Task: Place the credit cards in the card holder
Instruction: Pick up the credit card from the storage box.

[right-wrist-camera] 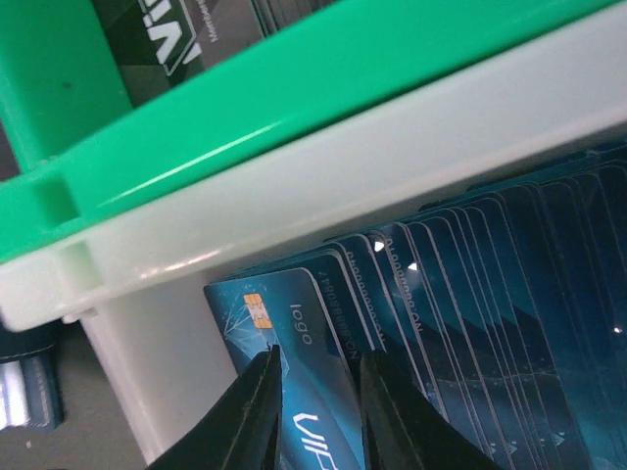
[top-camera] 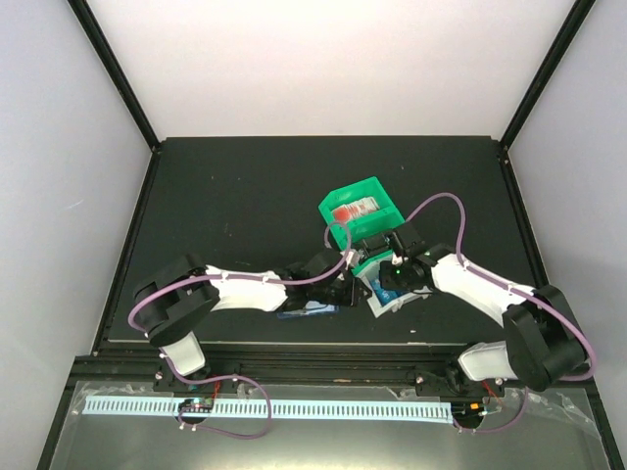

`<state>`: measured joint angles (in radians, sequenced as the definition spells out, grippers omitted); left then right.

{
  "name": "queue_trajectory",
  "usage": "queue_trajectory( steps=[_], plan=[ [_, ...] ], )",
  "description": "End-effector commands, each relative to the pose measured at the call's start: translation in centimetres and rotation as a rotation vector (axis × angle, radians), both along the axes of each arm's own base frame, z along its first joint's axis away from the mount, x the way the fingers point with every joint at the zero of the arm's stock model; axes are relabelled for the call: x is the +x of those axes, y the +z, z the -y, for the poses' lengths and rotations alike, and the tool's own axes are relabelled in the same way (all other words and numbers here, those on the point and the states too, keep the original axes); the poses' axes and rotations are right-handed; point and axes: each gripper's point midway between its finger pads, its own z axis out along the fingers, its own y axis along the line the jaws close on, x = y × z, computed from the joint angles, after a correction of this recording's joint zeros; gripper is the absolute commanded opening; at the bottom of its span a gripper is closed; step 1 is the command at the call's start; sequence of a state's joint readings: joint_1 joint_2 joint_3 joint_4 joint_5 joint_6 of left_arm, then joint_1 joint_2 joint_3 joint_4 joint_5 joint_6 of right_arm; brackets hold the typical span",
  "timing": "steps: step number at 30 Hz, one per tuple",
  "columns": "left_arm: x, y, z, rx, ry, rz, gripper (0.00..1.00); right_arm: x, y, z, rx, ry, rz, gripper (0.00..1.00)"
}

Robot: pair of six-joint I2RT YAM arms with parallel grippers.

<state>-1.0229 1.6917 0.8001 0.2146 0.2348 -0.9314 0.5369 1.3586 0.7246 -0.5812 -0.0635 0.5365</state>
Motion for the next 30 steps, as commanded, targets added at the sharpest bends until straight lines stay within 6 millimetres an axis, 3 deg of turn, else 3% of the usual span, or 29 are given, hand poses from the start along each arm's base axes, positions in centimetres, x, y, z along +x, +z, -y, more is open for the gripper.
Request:
queue_trajectory(
  steps=[1,15,24,30],
  plan=[
    [0.5,-0.5,0.5,0.079,-0.003,0.054,0.26,-1.0,0.5,-1.0,0.079,0.028,-0.023,0.25],
    [-0.1,-3.3,0.0,0.161,-0.014,0.014,0.20,-3.2,2.2,-3.3,0.270,0.057,-0.071,0.25],
    [-0.2,-3.5,-0.1,0.166,-0.013,0.010,0.20,-3.9,0.8,-3.6,0.288,0.062,-0.114,0.25],
    [-0.2,-3.3,-0.1,0.163,-0.012,0.012,0.20,-3.0,0.3,-3.0,0.221,0.085,-0.081,0.26]
  ],
)
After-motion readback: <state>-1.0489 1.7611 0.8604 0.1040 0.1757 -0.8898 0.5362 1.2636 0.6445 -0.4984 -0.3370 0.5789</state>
